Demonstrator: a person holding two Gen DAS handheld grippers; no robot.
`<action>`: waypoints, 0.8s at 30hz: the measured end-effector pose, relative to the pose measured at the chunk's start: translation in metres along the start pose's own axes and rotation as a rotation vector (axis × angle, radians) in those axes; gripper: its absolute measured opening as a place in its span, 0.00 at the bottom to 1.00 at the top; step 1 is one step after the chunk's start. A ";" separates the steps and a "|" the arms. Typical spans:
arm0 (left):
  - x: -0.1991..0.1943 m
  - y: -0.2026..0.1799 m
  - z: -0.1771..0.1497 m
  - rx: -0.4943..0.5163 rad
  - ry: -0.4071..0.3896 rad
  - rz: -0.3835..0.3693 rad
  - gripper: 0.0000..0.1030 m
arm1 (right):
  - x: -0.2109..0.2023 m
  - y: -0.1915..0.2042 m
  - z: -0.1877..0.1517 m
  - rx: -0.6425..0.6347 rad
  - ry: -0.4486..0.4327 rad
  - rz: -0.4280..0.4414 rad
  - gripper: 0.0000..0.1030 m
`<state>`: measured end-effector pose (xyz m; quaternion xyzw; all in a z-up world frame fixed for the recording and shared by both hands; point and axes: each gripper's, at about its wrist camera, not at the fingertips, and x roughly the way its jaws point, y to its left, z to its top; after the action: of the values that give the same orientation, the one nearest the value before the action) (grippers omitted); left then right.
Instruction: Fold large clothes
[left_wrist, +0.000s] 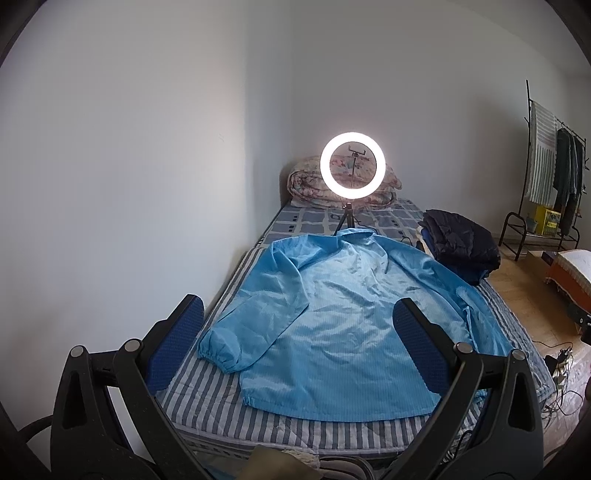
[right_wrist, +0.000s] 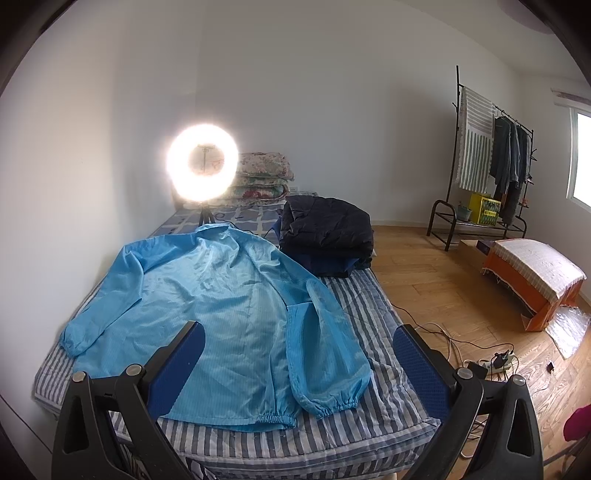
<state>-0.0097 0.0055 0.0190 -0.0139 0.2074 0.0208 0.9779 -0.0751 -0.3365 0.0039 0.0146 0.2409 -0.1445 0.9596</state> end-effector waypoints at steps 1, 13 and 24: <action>-0.001 0.000 -0.001 0.000 -0.002 0.001 1.00 | 0.000 0.000 0.000 0.001 -0.001 -0.001 1.00; -0.002 0.003 0.000 -0.004 -0.010 0.003 1.00 | -0.002 -0.001 0.001 0.006 -0.004 -0.004 1.00; -0.002 0.003 -0.002 -0.001 -0.012 0.004 1.00 | -0.003 -0.002 0.001 0.006 -0.005 -0.006 1.00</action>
<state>-0.0128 0.0079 0.0180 -0.0137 0.2017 0.0228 0.9791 -0.0778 -0.3381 0.0059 0.0167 0.2382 -0.1480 0.9597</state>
